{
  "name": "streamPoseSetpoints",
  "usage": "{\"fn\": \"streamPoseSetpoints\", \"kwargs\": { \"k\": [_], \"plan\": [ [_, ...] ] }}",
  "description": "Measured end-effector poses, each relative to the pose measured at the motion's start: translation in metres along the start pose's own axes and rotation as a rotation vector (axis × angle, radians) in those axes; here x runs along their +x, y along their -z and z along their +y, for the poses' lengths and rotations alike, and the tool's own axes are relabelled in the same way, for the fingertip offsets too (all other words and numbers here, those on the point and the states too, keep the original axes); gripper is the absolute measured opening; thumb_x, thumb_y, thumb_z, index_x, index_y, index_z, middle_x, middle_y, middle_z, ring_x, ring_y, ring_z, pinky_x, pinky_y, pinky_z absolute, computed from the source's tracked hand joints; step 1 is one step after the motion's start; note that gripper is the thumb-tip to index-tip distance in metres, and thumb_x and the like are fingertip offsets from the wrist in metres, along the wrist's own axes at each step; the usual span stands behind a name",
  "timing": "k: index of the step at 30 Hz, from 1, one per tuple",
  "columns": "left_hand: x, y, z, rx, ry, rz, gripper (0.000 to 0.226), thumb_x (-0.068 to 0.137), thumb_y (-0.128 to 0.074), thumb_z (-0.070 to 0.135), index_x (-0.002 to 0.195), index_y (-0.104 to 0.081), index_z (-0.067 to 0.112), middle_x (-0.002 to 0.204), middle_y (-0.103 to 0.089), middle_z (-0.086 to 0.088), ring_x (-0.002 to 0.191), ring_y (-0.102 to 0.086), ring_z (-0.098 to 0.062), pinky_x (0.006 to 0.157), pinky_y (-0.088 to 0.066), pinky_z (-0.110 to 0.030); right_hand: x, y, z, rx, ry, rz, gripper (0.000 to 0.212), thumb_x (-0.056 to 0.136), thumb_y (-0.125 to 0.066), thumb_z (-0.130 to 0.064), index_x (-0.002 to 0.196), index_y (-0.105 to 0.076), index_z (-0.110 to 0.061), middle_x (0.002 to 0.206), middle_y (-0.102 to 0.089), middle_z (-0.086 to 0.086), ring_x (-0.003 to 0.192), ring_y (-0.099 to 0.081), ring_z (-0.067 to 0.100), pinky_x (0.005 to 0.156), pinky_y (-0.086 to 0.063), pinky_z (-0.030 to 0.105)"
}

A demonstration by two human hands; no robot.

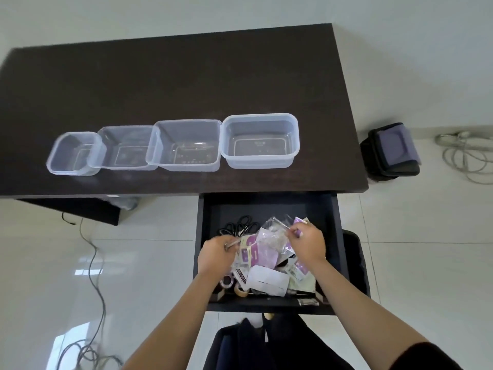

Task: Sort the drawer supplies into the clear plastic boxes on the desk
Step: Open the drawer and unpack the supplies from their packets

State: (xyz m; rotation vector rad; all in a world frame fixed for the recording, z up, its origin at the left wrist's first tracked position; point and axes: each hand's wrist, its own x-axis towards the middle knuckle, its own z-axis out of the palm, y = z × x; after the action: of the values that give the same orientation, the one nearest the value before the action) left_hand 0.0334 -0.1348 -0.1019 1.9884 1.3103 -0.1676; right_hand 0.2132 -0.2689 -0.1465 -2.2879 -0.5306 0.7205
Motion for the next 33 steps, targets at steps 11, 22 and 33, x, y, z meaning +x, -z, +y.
{"fn": "streamPoseSetpoints", "kwargs": {
  "k": [11,22,33],
  "plan": [
    [-0.052,0.049,0.008,-0.239,-0.137,0.224,0.011,0.090,-0.059,0.022,0.088,-0.069,0.026,0.069,-0.068,0.002,0.058,-0.060,-0.019,0.050,-0.049,-0.032,-0.047,0.039,-0.049,0.154,0.162,0.271,0.008,0.084,-0.067,-0.010,0.078,-0.071,-0.014,0.086,-0.065,0.001,0.071,-0.059,0.012,0.062,-0.049,0.028],
    [-0.102,0.037,0.039,-0.395,-0.176,0.281,0.006,0.088,-0.061,0.021,0.091,-0.065,0.025,0.077,-0.066,0.010,0.071,-0.064,-0.007,0.054,-0.052,-0.022,-0.106,0.085,-0.040,0.189,0.244,0.415,0.005,0.083,-0.069,-0.008,0.078,-0.071,-0.007,0.081,-0.069,0.005,0.069,-0.059,0.012,0.060,-0.043,0.019],
    [-0.112,-0.049,0.146,-0.407,-0.276,0.192,0.003,0.086,-0.064,0.018,0.085,-0.066,0.021,0.070,-0.064,0.004,0.055,-0.050,-0.008,0.052,-0.044,-0.019,-0.113,0.173,0.022,0.295,0.126,0.416,0.020,0.084,-0.062,-0.006,0.085,-0.054,-0.024,0.071,-0.064,-0.004,0.057,-0.056,0.005,0.055,-0.044,0.023]
  ]
}}
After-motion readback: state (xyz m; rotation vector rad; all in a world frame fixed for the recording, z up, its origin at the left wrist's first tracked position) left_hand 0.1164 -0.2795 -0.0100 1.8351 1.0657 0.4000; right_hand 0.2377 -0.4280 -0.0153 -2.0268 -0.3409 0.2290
